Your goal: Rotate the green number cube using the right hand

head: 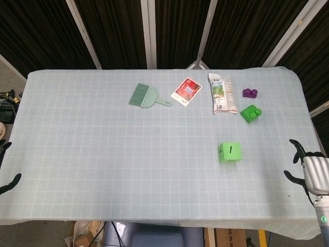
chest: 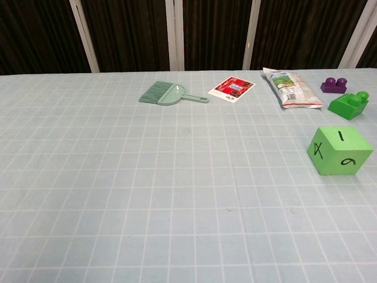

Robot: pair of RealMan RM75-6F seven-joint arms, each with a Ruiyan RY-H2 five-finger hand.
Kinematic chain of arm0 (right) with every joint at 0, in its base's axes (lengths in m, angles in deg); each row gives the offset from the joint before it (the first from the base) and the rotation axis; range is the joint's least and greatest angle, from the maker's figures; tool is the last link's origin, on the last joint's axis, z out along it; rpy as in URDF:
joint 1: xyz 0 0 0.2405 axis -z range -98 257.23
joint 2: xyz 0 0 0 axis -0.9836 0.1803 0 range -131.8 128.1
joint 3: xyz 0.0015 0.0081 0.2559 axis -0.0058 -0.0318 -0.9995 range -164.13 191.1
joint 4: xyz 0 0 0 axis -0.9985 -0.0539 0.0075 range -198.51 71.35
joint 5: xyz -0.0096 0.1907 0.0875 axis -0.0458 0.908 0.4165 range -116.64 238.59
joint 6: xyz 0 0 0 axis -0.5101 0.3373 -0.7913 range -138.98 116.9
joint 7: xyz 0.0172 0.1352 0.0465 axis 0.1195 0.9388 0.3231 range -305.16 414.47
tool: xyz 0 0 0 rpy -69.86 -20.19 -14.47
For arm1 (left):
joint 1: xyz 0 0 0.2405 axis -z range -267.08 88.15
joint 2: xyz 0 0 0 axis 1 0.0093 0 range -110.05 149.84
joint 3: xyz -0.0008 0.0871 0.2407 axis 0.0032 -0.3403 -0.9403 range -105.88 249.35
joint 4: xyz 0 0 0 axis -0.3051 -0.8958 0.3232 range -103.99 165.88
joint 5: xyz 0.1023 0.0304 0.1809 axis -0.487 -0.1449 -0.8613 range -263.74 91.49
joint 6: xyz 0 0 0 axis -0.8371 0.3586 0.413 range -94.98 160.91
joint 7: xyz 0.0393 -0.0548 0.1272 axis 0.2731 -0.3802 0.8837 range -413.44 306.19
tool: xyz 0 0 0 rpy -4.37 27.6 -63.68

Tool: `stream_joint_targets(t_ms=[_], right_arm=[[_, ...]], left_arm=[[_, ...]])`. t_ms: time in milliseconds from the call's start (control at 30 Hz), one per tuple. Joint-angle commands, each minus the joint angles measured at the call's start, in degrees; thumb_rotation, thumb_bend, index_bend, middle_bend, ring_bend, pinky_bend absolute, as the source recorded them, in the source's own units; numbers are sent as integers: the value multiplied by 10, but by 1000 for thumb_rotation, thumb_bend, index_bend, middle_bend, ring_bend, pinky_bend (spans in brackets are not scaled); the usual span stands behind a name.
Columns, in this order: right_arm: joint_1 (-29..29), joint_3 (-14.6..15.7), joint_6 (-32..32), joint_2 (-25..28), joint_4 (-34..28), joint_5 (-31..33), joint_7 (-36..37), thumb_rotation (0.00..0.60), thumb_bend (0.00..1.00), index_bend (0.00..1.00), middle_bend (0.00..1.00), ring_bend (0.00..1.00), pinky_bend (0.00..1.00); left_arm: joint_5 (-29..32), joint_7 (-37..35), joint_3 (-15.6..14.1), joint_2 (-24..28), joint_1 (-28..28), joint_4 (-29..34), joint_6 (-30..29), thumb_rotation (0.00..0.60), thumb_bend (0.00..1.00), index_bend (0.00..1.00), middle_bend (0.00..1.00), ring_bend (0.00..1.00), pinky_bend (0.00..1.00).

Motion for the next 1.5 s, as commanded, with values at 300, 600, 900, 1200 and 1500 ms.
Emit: stream_joint_targets(t_ms=[300,600,900,1200,1500], right_arm=[[-143,-18,-231,106,-89,194,-197,600,739,221,828,809,702],[-273,22,-293,111,-118,436,-402,600,929,74,842,843,719],[-401,85,-281,79,-132,670,-542,600,949,73,844,845,719],[-497,128,-272,46,-144,820,-619,600,967,74,845,844,719],[-546,134,-287,15,-145,856,-614,600,967,73,845,844,719]], left_arm=[[6,4,0,1,0,5,5,600,335,118,47,0,161],[10,12,1,-1,3,5,11,600,335,118,47,0,163],[13,10,2,0,3,5,13,600,336,118,46,0,163],[16,9,3,0,4,4,15,600,335,118,46,0,163],[17,7,4,1,4,3,15,600,335,118,46,0,163]])
